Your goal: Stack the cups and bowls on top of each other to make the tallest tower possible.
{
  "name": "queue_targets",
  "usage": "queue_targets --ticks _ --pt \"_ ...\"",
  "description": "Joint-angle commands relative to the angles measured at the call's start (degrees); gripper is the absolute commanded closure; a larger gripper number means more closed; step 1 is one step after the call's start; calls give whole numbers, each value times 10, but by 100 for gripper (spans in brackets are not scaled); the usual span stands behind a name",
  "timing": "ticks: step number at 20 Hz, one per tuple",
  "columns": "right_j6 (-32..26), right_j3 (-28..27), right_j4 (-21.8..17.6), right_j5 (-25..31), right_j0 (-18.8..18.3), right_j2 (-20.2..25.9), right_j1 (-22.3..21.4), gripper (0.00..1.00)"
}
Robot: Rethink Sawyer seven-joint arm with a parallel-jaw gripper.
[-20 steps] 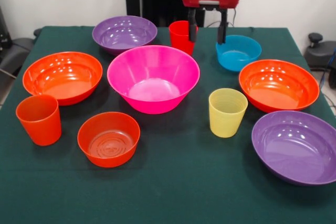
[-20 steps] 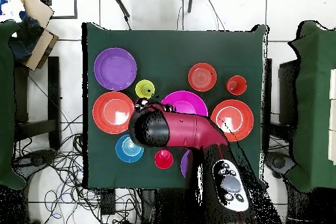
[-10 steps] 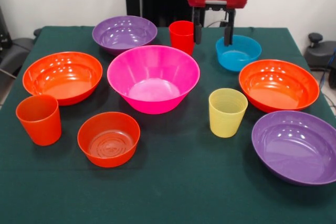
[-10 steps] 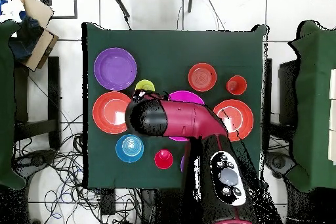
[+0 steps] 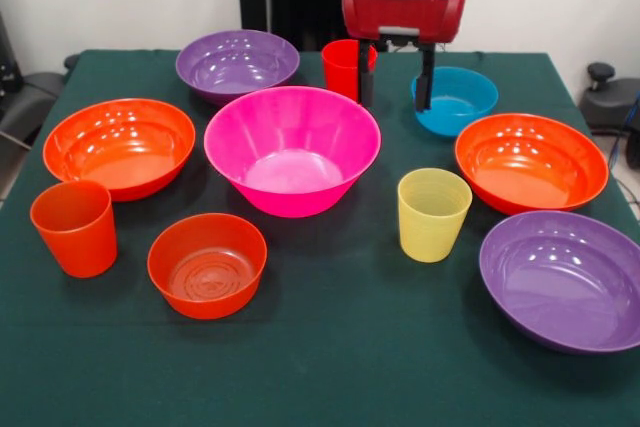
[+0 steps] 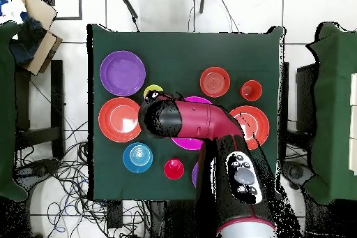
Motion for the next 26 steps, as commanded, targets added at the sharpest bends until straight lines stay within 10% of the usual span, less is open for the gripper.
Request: queue_targets --ticks 1,26 --pt "50 -27 -15 -8 14 2 48 0" --pt "44 -62 -25 -99 41 -32 160 0"
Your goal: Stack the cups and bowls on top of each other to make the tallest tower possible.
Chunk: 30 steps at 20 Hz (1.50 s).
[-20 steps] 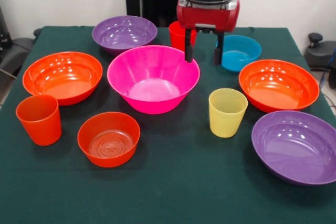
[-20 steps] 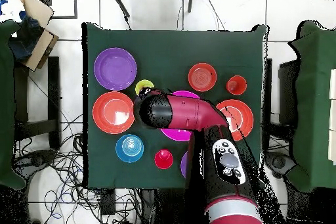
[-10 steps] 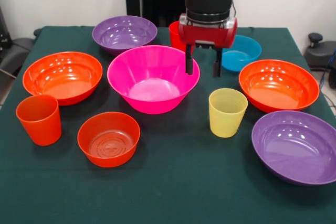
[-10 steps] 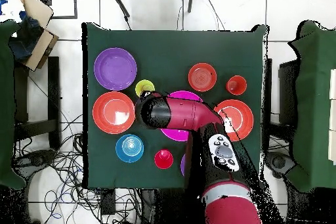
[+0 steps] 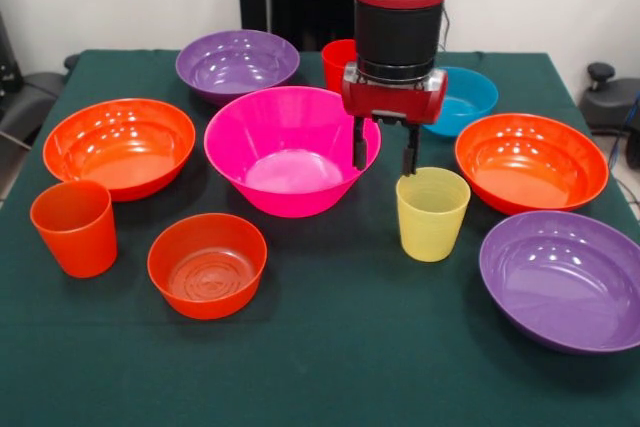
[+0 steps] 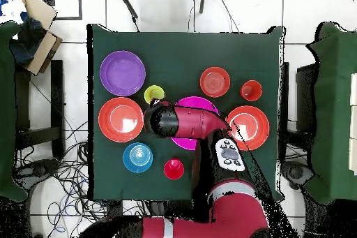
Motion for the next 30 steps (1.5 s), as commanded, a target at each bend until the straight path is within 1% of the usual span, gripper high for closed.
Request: queue_targets --ticks 1,10,15,18,23,26,30 --pt "44 -35 -25 -21 17 2 39 0" --pt "48 -46 -17 -12 30 -10 47 0" --pt "45 -38 -16 -16 27 -2 45 0" --pt "39 -22 -13 -3 18 13 26 0" --pt "31 12 -5 29 8 29 -21 0" --pt "26 37 2 47 -3 49 -50 0" --pt "28 62 17 76 -7 67 -87 0"
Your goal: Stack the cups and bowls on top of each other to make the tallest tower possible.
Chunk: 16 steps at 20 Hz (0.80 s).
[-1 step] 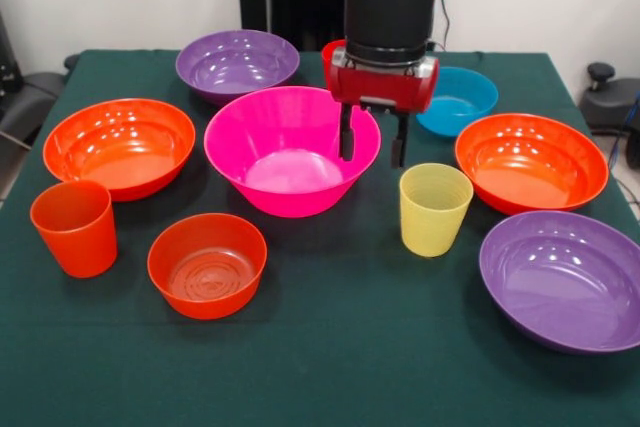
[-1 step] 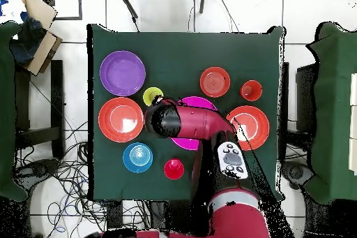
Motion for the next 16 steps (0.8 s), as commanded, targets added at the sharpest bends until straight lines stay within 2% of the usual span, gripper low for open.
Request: queue_targets --ticks 1,4,6,16 --pt "29 60 18 79 -9 80 -61 0" --pt "31 64 17 89 -4 71 -71 0" --pt "35 63 9 77 2 59 -63 0" --pt "66 50 -24 -28 36 12 20 0"
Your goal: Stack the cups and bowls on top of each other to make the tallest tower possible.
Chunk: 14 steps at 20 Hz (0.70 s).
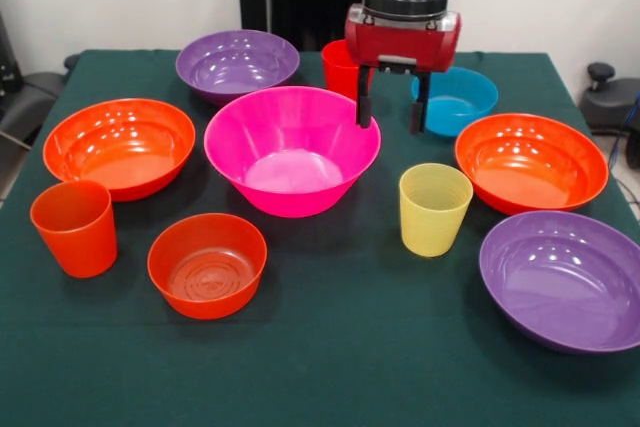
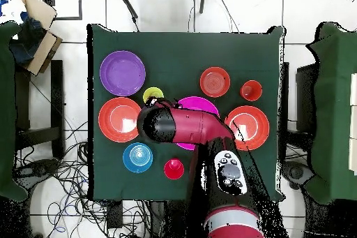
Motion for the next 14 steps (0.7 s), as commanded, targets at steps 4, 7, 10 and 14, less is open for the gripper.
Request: queue_targets --ticks 4,7,10,14 --pt "78 9 -28 -80 47 -11 99 0" --pt "84 1 -24 -99 70 -34 117 0" --pt "84 -9 -22 -106 99 -73 124 0" --pt "70 -13 -18 -94 114 -99 122 0"
